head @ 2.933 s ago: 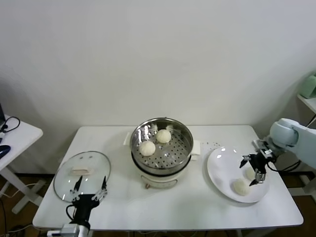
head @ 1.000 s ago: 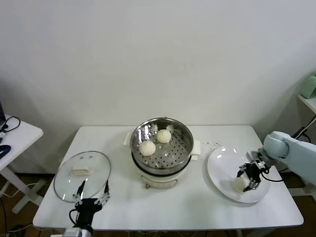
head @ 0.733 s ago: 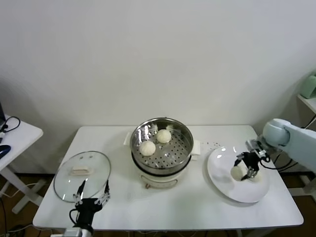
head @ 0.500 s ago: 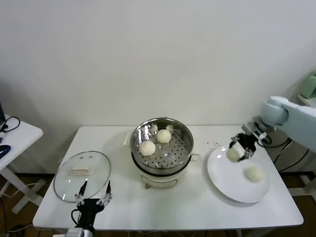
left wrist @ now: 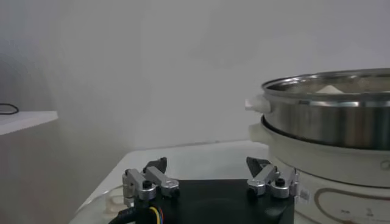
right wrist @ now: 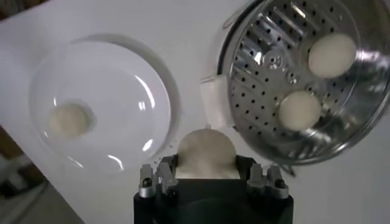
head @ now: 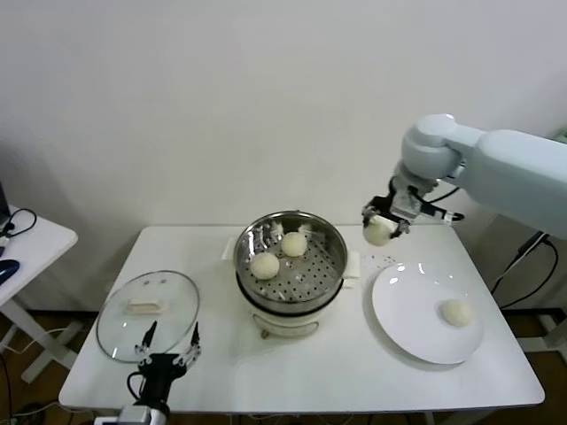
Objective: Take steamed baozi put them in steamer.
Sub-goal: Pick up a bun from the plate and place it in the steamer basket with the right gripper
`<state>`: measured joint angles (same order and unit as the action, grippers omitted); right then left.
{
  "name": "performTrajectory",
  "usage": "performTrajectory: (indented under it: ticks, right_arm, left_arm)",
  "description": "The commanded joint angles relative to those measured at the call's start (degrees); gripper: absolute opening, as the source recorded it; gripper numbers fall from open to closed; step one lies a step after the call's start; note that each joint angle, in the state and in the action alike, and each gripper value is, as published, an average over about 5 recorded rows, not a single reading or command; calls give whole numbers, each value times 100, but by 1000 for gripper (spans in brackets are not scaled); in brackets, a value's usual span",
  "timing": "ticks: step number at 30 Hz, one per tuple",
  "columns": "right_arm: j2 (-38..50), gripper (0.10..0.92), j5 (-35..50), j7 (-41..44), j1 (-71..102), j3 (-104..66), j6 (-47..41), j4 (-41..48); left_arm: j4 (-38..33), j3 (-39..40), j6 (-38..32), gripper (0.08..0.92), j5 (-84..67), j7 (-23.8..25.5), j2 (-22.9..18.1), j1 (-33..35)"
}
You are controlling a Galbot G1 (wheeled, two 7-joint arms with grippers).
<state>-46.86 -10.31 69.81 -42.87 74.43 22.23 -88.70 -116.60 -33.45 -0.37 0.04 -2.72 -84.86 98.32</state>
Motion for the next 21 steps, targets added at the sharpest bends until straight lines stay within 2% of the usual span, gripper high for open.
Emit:
performTrajectory:
  ticks: [1,12,21]
  right_arm:
    - [-1049,645,-999,41,258,-386,563,-397]
    - [-2260,645,-1163,5,1451,-629,569,267]
    - [-2432,645,-1121,2,1743,-536,618,487]
  left_arm:
    - [0,-34,21,823,-3,4,57,-18]
    - [-17,-57,51,823,0,-24,8,-18]
    - [6,-70,57,823,-4,-17,1,1]
